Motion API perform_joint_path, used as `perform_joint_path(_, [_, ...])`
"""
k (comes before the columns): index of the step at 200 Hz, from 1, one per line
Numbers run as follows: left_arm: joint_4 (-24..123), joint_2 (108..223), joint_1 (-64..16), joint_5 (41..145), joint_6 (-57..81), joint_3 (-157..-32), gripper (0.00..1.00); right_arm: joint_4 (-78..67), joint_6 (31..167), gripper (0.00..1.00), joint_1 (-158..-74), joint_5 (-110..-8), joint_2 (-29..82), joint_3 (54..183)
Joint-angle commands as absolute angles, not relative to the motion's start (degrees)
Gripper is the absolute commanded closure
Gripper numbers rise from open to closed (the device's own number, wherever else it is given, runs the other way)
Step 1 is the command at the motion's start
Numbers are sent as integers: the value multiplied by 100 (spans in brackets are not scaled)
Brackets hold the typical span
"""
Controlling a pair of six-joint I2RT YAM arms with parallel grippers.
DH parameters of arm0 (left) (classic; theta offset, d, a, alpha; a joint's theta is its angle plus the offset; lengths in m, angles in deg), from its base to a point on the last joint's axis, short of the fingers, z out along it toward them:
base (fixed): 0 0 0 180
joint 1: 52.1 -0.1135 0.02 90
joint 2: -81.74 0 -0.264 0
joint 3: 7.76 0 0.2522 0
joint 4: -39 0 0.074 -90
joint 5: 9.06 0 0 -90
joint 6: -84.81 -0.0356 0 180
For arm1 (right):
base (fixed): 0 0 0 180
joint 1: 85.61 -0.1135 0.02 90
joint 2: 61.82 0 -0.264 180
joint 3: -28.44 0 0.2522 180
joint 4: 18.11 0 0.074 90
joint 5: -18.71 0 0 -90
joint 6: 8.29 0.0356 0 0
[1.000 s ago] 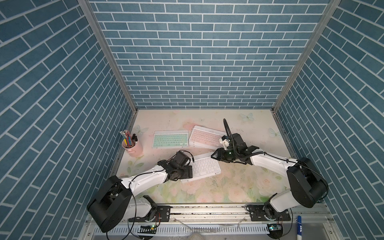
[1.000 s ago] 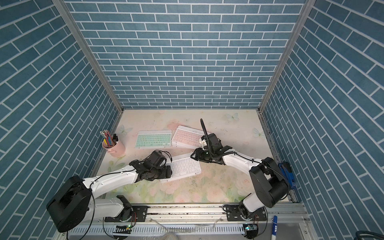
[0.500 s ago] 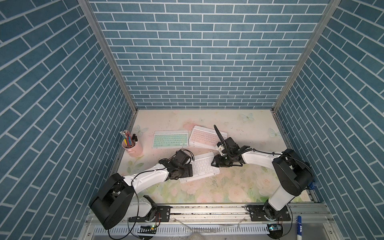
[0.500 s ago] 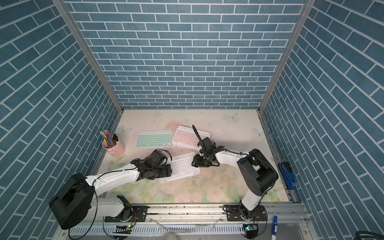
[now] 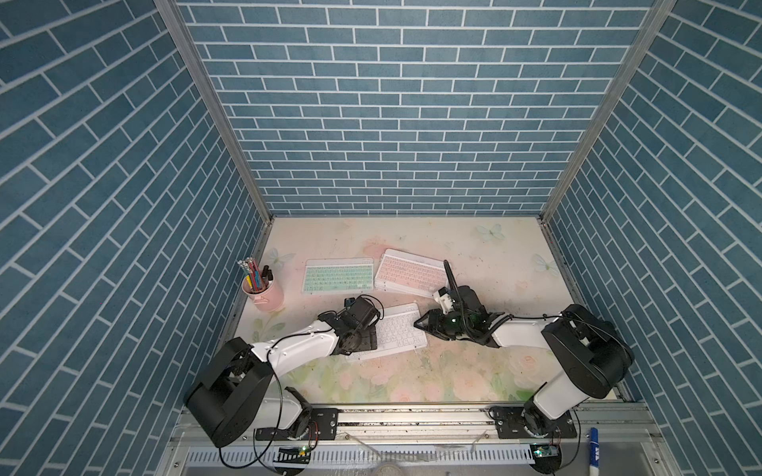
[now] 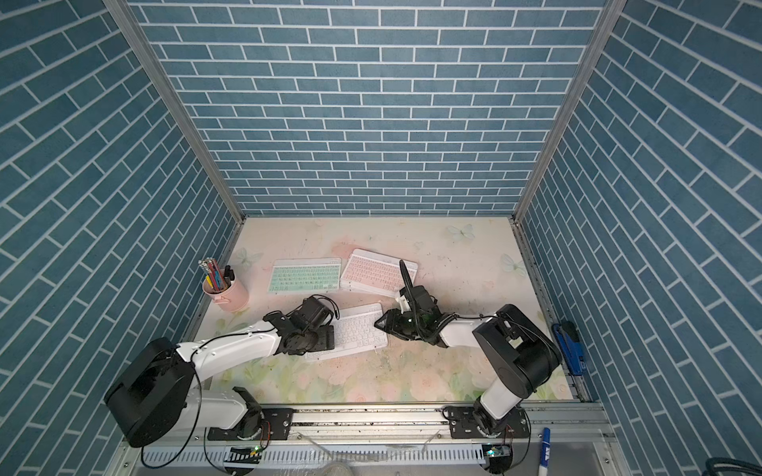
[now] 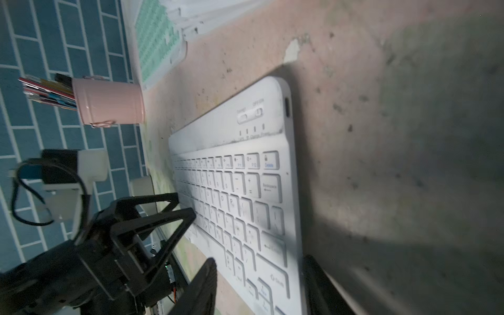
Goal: Stack the numeric keypads
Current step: Pick up the numeric keypad from the center of the board.
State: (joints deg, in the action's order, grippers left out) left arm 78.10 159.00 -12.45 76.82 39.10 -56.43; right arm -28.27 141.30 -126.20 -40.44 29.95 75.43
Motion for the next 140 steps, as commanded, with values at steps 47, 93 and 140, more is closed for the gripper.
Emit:
perform_joint_path(47, [7084, 15993, -1047, 8756, 3923, -5611, 12, -4764, 15243, 49, -12910, -2893, 2545, 7484])
perform_joint_path(93, [7054, 15981, -1047, 8846, 3854, -5571, 12, -4653, 15134, 50, -12919, -2730, 2518, 7467])
perform_joint_path(140, [6831, 15891, -1043, 9260, 3545, -5500, 12, -4545, 14988, 50, -13075, -2336, 2575, 7618])
